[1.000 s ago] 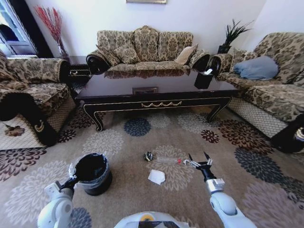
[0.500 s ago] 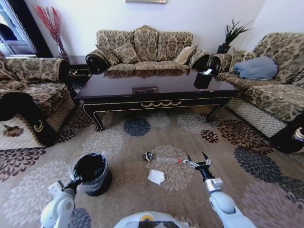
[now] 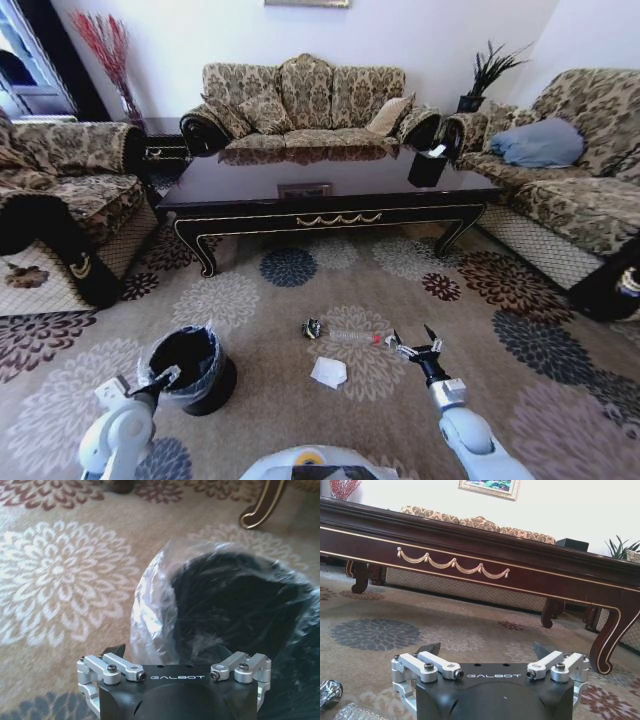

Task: Move to the front of the table and pick up the trash from the floor, then place it into the trash bin.

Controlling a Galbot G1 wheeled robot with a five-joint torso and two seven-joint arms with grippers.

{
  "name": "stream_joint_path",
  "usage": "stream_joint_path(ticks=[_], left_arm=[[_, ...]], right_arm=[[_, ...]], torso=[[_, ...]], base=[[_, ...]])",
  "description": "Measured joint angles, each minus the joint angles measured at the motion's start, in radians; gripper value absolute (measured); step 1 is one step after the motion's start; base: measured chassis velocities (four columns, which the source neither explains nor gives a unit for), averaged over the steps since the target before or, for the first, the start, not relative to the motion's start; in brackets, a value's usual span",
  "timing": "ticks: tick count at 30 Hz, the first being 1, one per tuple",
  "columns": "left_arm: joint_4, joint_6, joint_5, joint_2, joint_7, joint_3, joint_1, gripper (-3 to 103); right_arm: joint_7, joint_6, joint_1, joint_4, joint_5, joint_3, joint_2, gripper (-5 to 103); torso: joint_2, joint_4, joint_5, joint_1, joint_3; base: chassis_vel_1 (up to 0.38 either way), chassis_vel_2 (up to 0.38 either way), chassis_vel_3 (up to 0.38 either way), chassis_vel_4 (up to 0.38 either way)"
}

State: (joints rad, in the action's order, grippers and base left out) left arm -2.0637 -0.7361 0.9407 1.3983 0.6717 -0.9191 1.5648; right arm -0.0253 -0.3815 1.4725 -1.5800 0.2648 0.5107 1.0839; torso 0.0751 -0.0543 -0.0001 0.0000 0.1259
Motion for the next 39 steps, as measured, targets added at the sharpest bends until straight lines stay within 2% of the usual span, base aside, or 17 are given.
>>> stream_joint_path(ticks=[3, 4, 6, 9, 10, 13, 15, 18, 21, 24, 25, 26, 27, 28, 39], left_arm=[[0.006, -0.002, 0.019, 0.000, 0.025, 0.000, -0.006, 98], [0.009, -0.002, 0.028, -0.001, 0.035, 0.000, -0.009, 93], [0.012, -0.002, 0.035, -0.003, 0.041, -0.001, -0.013, 93], [0.019, -0.002, 0.038, -0.005, 0.042, 0.000, -0.020, 77], [0.019, -0.002, 0.038, -0.005, 0.042, 0.000, -0.020, 77], [0.030, -0.002, 0.037, -0.005, 0.042, 0.004, -0.026, 61], [0.033, -0.002, 0.036, -0.006, 0.042, 0.005, -0.027, 61], [0.037, -0.002, 0.036, -0.009, 0.042, 0.005, -0.031, 44], [0.038, -0.002, 0.036, -0.012, 0.041, 0.006, -0.032, 39], [0.038, -0.001, 0.035, -0.015, 0.040, 0.005, -0.029, 23], [0.038, -0.001, 0.035, -0.016, 0.040, 0.004, -0.027, 23], [0.035, -0.001, 0.036, -0.018, 0.037, 0.004, -0.023, 12], [0.035, -0.001, 0.036, -0.018, 0.037, 0.004, -0.023, 12], [0.032, -0.001, 0.036, -0.019, 0.037, 0.002, -0.019, 7], [-0.033, 0.000, 0.035, -0.036, 0.032, -0.034, 0.030, 4]], right_arm=[[0.000, -0.002, 0.001, 0.003, -0.002, 0.000, 0.002, 100], [0.000, -0.004, 0.001, 0.005, -0.004, 0.001, 0.002, 100], [0.000, -0.006, 0.001, 0.007, -0.006, 0.002, 0.002, 100], [0.000, -0.009, 0.002, 0.012, -0.010, 0.004, 0.002, 100], [0.000, -0.009, 0.002, 0.012, -0.010, 0.004, 0.002, 100], [0.001, -0.011, 0.002, 0.015, -0.013, 0.004, 0.001, 100], [0.001, -0.012, 0.003, 0.015, -0.015, 0.004, 0.001, 100], [0.002, -0.014, 0.005, 0.017, -0.019, 0.004, 0.001, 100], [0.002, -0.015, 0.006, 0.017, -0.022, 0.004, 0.000, 100], [0.002, -0.016, 0.006, 0.017, -0.024, 0.004, 0.001, 100], [0.002, -0.016, 0.007, 0.017, -0.025, 0.004, 0.001, 100], [0.002, -0.017, 0.007, 0.016, -0.025, 0.004, 0.002, 100], [0.002, -0.017, 0.007, 0.016, -0.025, 0.004, 0.002, 100], [0.002, -0.019, 0.008, 0.016, -0.026, 0.004, 0.003, 100], [0.013, -0.037, 0.002, 0.036, -0.032, 0.005, 0.009, 100]], torso=[[0.000, 0.0000, 0.0001, 0.000, 0.000], [0.000, 0.0000, 0.0001, 0.000, 0.000], [0.000, 0.0000, 0.0001, 0.000, 0.000], [0.000, 0.0000, 0.0001, 0.000, 0.000], [0.000, 0.0000, 0.0001, 0.000, 0.000], [0.000, 0.0000, 0.0001, 0.000, 0.000], [0.000, 0.0000, 0.0001, 0.000, 0.000], [0.000, -0.0001, 0.0001, 0.000, 0.000], [0.000, 0.0000, 0.0001, 0.000, 0.000], [0.000, 0.0000, 0.0002, 0.000, 0.000], [0.000, 0.0002, 0.0002, 0.000, 0.000], [0.000, -0.0001, 0.0000, 0.000, 0.000], [0.000, -0.0001, 0.0000, 0.000, 0.000], [0.000, -0.0002, -0.0001, 0.000, 0.000], [0.000, -0.0001, 0.0000, 0.000, 0.000]], base=[[0.000, 0.000, 0.000, 0.000], [0.000, 0.000, 0.000, 0.000], [0.000, 0.000, 0.000, 0.000], [0.000, 0.000, 0.000, 0.000], [0.000, 0.000, 0.000, 0.000], [0.000, 0.000, 0.000, 0.000], [0.000, 0.000, 0.000, 0.000], [0.000, 0.000, 0.000, 0.000], [0.000, 0.000, 0.000, 0.000], [0.000, 0.000, 0.000, 0.000], [0.000, 0.000, 0.000, 0.000], [0.000, 0.000, 0.000, 0.000], [0.000, 0.000, 0.000, 0.000], [0.000, 0.000, 0.000, 0.000], [0.000, 0.000, 0.000, 0.000]])
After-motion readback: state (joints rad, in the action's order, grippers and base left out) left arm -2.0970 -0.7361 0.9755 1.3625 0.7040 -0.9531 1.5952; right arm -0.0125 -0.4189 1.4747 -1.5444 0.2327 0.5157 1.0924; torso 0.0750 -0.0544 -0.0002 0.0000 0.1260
